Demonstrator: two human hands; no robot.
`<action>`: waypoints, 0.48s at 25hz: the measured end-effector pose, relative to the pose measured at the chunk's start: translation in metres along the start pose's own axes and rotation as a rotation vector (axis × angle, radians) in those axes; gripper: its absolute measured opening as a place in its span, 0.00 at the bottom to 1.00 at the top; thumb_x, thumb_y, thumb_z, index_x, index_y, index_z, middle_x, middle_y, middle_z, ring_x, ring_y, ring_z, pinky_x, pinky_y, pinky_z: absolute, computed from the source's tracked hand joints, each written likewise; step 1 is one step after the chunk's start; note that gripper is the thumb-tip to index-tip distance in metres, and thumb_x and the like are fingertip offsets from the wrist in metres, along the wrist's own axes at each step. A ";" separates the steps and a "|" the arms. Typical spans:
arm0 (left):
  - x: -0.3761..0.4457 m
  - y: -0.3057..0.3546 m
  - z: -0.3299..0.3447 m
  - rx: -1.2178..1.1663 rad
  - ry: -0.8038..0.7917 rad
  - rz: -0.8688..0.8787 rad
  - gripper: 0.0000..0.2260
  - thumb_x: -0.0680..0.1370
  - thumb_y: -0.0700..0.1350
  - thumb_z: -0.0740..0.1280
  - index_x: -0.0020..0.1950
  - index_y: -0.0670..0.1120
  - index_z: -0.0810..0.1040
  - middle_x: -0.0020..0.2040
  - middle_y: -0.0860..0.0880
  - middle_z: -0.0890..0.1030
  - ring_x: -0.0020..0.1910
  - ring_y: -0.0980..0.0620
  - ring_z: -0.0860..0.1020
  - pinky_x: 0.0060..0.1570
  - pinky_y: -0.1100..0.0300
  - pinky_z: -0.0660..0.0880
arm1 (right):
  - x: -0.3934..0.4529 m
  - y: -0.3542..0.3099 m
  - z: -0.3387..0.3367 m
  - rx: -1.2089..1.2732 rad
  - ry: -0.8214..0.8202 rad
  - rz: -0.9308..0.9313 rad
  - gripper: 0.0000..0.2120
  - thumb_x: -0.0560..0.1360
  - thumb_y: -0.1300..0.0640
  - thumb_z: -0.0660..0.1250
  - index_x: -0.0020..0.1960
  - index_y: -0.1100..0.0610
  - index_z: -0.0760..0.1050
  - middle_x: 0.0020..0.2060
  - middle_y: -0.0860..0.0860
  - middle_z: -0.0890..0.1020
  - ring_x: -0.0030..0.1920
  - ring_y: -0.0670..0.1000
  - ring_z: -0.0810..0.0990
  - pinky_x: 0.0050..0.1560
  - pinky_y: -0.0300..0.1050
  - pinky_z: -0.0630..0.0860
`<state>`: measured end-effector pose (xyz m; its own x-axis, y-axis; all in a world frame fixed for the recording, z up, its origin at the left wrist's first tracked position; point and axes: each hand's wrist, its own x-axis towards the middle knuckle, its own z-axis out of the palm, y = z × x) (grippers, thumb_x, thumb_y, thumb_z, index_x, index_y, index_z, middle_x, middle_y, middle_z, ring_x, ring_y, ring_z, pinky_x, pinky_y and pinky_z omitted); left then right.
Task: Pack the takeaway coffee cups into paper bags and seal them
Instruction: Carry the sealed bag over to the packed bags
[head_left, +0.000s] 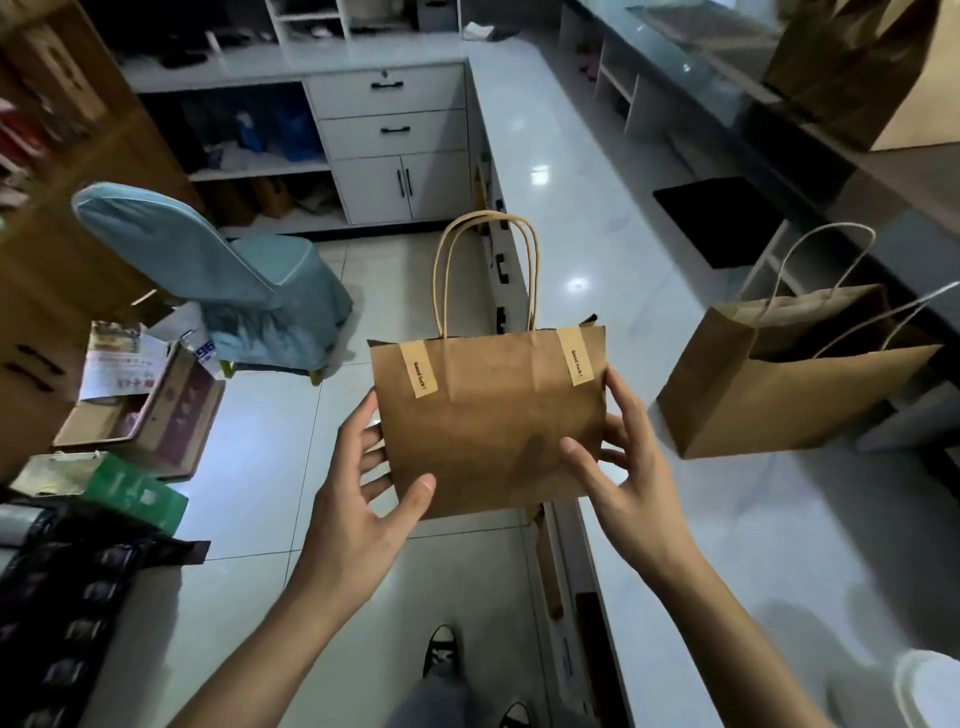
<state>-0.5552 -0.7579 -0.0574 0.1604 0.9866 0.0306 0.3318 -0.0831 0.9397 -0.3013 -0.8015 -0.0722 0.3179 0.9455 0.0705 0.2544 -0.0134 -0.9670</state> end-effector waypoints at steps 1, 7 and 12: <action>0.011 0.002 0.002 0.001 0.000 -0.002 0.40 0.69 0.58 0.73 0.78 0.64 0.59 0.71 0.54 0.72 0.67 0.54 0.75 0.65 0.49 0.77 | 0.012 -0.001 0.000 0.002 0.001 0.006 0.37 0.72 0.39 0.69 0.76 0.29 0.56 0.68 0.45 0.76 0.60 0.43 0.79 0.50 0.30 0.77; 0.092 0.007 0.010 -0.008 -0.022 0.029 0.39 0.69 0.56 0.72 0.78 0.64 0.59 0.70 0.56 0.72 0.66 0.59 0.75 0.62 0.57 0.77 | 0.086 -0.004 0.002 -0.024 0.054 -0.012 0.35 0.76 0.44 0.71 0.77 0.31 0.58 0.65 0.44 0.78 0.62 0.43 0.78 0.59 0.34 0.76; 0.171 0.014 0.009 -0.020 -0.060 0.088 0.40 0.69 0.56 0.71 0.79 0.61 0.59 0.71 0.55 0.72 0.65 0.60 0.74 0.59 0.62 0.76 | 0.156 -0.015 0.011 -0.051 0.092 -0.011 0.34 0.74 0.39 0.68 0.76 0.29 0.56 0.64 0.36 0.74 0.61 0.41 0.78 0.56 0.34 0.75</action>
<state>-0.5148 -0.5920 -0.0418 0.2438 0.9653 0.0934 0.2950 -0.1656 0.9410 -0.2655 -0.6499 -0.0493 0.3968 0.9118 0.1056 0.3033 -0.0217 -0.9526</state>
